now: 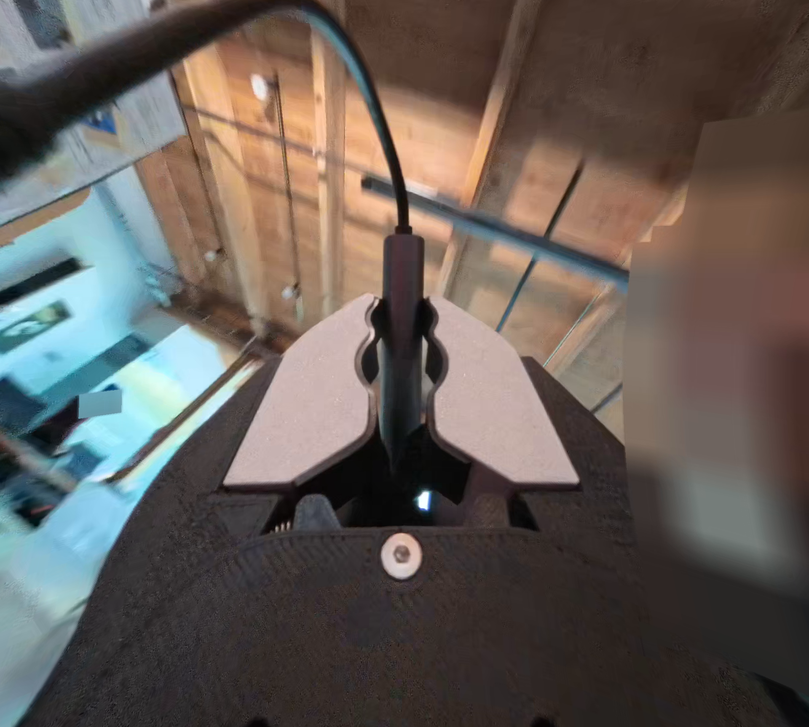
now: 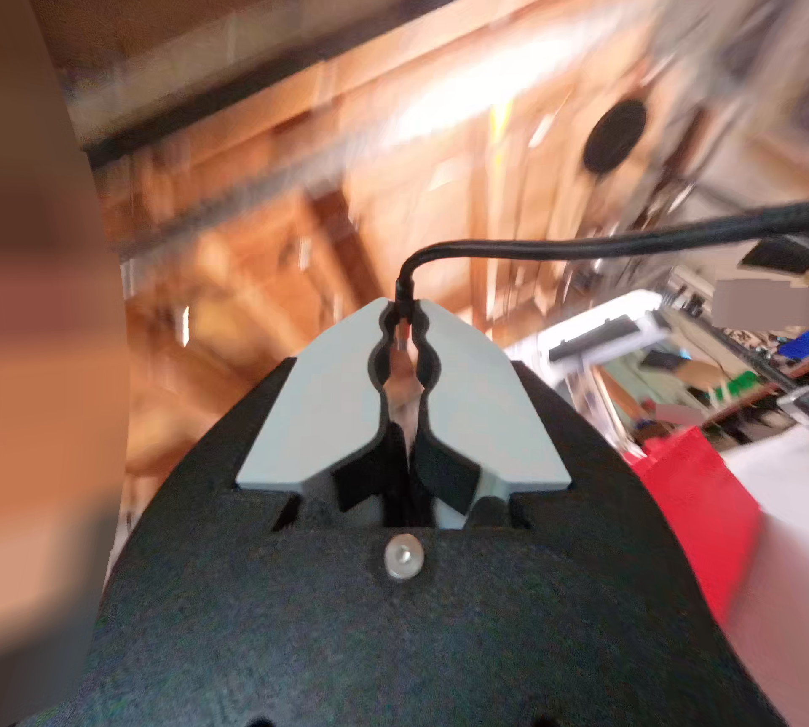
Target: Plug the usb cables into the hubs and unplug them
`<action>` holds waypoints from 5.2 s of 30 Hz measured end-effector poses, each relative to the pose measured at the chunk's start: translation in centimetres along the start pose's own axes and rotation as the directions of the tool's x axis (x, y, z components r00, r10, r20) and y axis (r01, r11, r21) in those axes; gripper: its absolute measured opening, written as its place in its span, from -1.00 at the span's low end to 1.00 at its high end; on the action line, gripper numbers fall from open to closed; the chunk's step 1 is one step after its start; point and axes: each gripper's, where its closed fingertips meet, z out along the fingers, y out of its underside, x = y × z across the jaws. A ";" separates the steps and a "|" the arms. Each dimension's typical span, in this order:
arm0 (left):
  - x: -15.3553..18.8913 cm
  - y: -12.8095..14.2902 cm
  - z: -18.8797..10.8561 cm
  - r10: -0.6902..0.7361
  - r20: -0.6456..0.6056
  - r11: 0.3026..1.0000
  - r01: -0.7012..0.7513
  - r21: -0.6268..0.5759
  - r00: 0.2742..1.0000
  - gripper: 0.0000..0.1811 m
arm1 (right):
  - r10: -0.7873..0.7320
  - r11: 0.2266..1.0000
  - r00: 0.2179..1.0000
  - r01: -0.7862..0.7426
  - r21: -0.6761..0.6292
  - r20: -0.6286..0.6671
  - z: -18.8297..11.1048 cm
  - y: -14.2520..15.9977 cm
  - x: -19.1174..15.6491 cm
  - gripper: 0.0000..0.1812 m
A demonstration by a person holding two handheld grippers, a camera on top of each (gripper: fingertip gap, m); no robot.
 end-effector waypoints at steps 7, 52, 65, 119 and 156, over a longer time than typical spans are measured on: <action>2.8 -0.9 1.0 0.442 -0.139 0.848 -0.464 -0.257 0.886 -0.82 | -0.511 0.746 0.827 0.562 -0.356 0.235 3.4 -2.6 -4.4 -0.92; -2.3 -1.0 -2.9 0.587 -0.076 0.620 -0.508 -0.598 0.806 -0.81 | -0.888 0.234 0.379 -0.121 -0.965 -0.262 -17.1 -23.5 3.8 -0.52; -2.7 -0.6 -3.0 0.582 -0.068 0.612 -0.492 -0.619 0.810 -0.81 | -0.828 0.446 0.090 -0.494 -0.746 -0.554 -29.5 -27.3 -3.6 -0.67; -2.9 -0.5 -3.2 0.575 -0.056 0.614 -0.476 -0.629 0.816 -0.81 | -0.857 -0.513 -0.100 0.077 -0.855 0.505 -16.9 -28.3 7.7 -0.55; -2.4 0.6 -3.3 0.557 -0.111 0.584 -0.483 -0.652 0.823 -0.81 | -0.997 0.058 0.079 0.804 -0.592 0.011 -0.8 -23.6 -5.8 0.07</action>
